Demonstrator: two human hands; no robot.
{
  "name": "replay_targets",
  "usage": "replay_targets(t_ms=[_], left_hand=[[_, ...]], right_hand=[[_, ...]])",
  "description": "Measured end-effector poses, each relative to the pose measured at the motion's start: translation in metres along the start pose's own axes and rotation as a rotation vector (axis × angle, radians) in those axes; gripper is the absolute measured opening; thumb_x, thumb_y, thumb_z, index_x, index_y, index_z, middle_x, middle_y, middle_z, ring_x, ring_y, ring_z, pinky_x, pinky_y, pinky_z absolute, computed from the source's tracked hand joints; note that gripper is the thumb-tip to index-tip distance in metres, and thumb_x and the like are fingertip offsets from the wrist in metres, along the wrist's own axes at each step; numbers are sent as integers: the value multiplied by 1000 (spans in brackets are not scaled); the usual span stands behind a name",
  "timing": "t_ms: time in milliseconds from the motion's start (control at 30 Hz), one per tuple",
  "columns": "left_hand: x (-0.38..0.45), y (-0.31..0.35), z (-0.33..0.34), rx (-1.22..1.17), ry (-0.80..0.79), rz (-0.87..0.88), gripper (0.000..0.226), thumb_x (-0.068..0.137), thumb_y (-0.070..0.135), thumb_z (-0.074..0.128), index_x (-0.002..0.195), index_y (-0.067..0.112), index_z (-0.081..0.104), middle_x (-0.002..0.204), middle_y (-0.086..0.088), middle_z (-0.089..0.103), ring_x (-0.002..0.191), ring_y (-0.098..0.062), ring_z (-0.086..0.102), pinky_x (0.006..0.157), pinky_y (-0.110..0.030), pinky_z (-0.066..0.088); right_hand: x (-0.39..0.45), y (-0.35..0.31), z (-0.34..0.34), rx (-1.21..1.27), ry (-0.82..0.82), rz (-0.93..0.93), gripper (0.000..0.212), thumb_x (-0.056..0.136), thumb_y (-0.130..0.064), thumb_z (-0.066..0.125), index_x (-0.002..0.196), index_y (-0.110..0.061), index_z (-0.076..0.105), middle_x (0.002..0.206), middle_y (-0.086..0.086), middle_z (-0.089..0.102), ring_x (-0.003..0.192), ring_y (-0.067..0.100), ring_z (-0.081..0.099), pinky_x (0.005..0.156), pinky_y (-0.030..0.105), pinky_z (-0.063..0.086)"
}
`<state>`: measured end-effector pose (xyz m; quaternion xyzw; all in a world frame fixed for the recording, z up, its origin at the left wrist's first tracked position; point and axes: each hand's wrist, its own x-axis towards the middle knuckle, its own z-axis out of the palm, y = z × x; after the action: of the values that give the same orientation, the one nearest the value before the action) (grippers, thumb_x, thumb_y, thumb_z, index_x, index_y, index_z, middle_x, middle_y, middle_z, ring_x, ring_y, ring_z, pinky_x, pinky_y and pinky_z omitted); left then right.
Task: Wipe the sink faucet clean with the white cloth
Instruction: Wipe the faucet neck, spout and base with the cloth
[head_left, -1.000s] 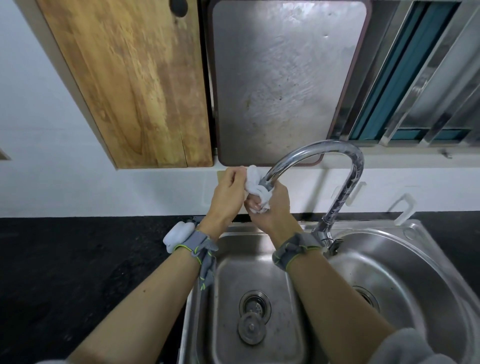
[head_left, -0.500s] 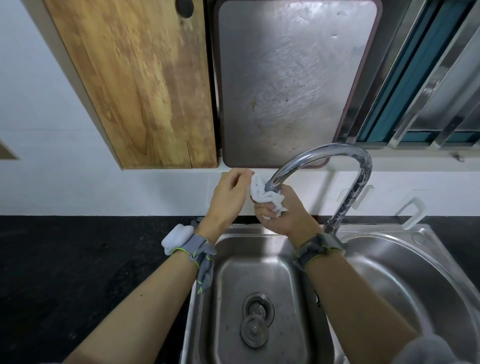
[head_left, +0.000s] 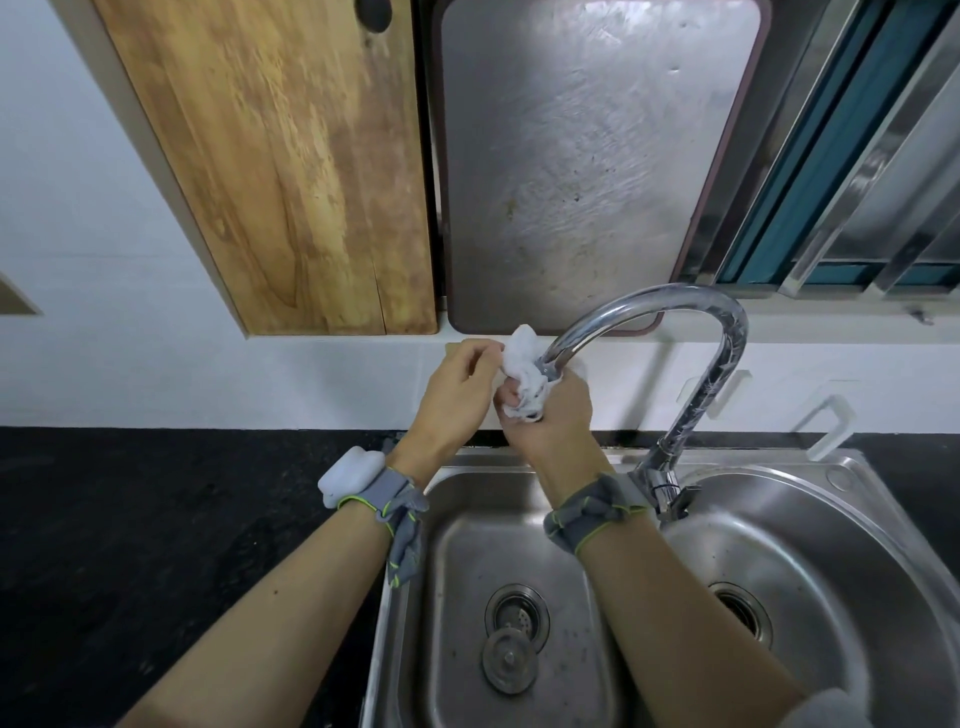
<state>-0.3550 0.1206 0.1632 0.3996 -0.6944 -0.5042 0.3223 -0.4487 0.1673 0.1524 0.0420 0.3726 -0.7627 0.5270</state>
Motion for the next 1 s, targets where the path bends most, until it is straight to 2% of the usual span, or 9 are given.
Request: replay_targets(t_ms=[133,300,500,567,633,733,767,867,1000], left_hand=[[0,0,0,16,-5,-17,22,101,30,39,105,26,61,110,7,64,104,-12,58,95,-35,48],[-1,-1,3,42,-24,-51,26,102,34,38,110,22,61,113,6,63,107,-13,59,99,-39,49],[4,-7,0,-9,22,-75,26,101,30,42,113,18,62,114,4,65,107,-14,60,97,-37,49],[4,-9,2,-11,63,-25,23,101,25,42,111,18,62,112,4,65,105,-14,59,91,-27,48],[4,-11,5,26,127,48,22,100,21,42,108,21,63,110,5,64,100,-10,58,84,-17,43],[3,-12,8,88,158,88,24,98,16,42,102,23,64,102,4,65,89,-9,59,79,-21,45],[2,-13,9,105,139,76,24,97,16,42,102,23,64,97,4,66,86,-12,60,78,-24,47],[-1,-17,14,114,60,12,22,97,19,42,99,25,63,84,8,68,76,-13,62,69,-24,47],[-4,-16,19,98,5,-8,21,99,25,44,100,21,64,83,6,67,64,-6,60,62,-20,47]], right_hand=[[14,-24,-15,-98,-195,291,27,90,-19,38,66,-10,46,46,3,38,34,12,38,41,15,23],[27,-45,-22,-293,-373,577,26,77,-23,51,60,-5,58,46,4,43,34,13,43,30,18,29],[28,-47,-28,-271,-385,622,20,80,-15,56,67,-1,56,49,12,46,38,20,48,34,21,38],[21,-42,-32,-303,-280,529,20,86,-16,59,76,2,59,54,16,52,39,23,50,35,22,41],[16,-35,-34,-346,-54,290,32,102,-35,43,97,-6,55,73,11,57,55,21,53,41,22,47],[5,-24,-36,-411,209,70,44,100,-50,44,96,-8,56,84,10,61,74,26,59,78,37,58],[2,-20,-36,-461,255,4,45,99,-53,42,97,-10,57,85,9,62,76,26,60,78,37,57],[-10,-3,-36,-480,242,-245,47,99,-55,38,119,-19,59,97,2,64,80,17,60,62,27,47],[-25,22,-23,-425,133,-342,44,100,-55,35,127,-27,56,106,-3,68,94,12,66,76,28,54]])
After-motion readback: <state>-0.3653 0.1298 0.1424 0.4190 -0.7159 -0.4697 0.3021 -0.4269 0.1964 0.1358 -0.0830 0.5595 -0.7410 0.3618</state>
